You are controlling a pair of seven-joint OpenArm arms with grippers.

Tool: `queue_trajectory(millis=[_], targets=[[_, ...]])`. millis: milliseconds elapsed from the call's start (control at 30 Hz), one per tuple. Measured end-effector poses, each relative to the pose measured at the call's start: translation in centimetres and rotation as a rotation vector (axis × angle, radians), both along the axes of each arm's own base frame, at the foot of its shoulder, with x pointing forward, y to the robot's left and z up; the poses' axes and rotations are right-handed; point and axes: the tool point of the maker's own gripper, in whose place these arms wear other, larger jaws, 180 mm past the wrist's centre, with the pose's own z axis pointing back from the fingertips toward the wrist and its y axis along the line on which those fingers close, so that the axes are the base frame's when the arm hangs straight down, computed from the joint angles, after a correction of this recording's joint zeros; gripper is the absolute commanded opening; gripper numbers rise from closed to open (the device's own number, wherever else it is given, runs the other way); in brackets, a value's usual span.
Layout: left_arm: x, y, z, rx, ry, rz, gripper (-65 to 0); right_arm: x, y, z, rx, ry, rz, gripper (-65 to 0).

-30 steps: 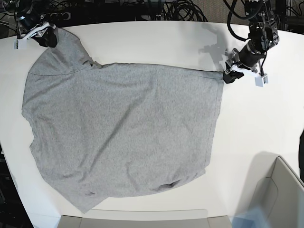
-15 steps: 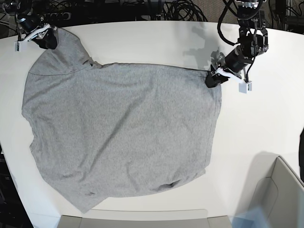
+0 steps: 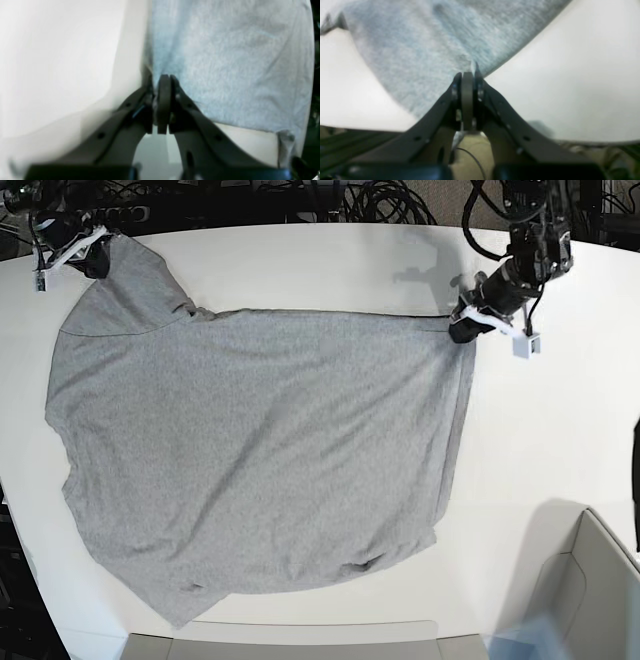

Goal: Fold the T-shirt properly
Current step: 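Lift the shoulder edge and fold it over toward the hem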

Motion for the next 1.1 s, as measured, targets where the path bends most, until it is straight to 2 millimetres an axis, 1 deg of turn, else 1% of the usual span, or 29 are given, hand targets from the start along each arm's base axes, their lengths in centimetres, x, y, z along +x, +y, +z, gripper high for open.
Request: queue_trajectory(millis=[67, 100, 200, 300, 367, 433, 467, 567, 700, 800, 900, 1000, 1100], targets=[[-0.8, 0.9, 0.8, 0.031, -0.003, 0.007, -65.0, 0.2, -0.6, 2.1, -0.037, -0.05, -0.005, -65.0], [-1.0, 1.3, 1.3, 0.042, -0.012, 0.011, -65.0, 0.2, -0.9, 2.8, -0.048, -0.066, -0.011, -65.0], [-1.6, 2.2, 2.2, 0.058, -0.028, 0.03, -65.0, -0.5, -1.8, 4.0, -0.075, -0.077, -0.026, -65.0], [-2.8, 3.7, 2.8, 0.084, -0.026, 0.06, -65.0, -1.2, -1.7, 5.6, -0.085, -0.101, -0.02, -65.0], [-4.0, 4.8, 3.1, 0.111, -0.015, 0.081, -65.0, -1.5, -1.6, 6.3, -0.094, -0.114, -0.028, -65.0], [-4.7, 5.2, 3.4, 0.13, -0.006, 0.083, -65.0, -1.4, -1.3, 7.0, -0.103, -0.131, -0.022, -65.0], [-4.8, 5.3, 3.8, 0.138, -0.011, 0.082, -65.0, -1.1, -1.1, 7.4, -0.11, -0.141, -0.012, -65.0], [-3.9, 4.9, 5.1, 0.149, -0.059, 0.067, -65.0, -0.5, -0.9, 8.1, -0.124, -0.165, 0.001, -65.0], [-3.3, 4.7, 5.3, 0.143, -0.069, 0.066, -65.0, 1.0, -1.3, 8.3, -0.167, -0.179, 0.011, -65.0], [-2.0, 4.6, 5.6, 0.138, -0.079, 0.058, -65.0, 2.5, -1.0, 7.6, -0.215, -0.162, 0.04, -65.0], [-0.3, 3.8, 6.0, 0.11, -0.075, 0.015, -65.0, 4.3, -0.6, 7.4, -0.245, -0.171, 0.066, -65.0], [1.2, 3.7, 5.7, 0.076, -0.073, 0.033, -65.0, 6.1, 0.3, 7.0, -0.284, -0.167, 0.109, -65.0], [1.9, 3.3, 4.7, 0.037, -0.048, 0.043, -65.0, 7.9, 0.9, 7.0, -0.321, -0.174, 0.141, -65.0]])
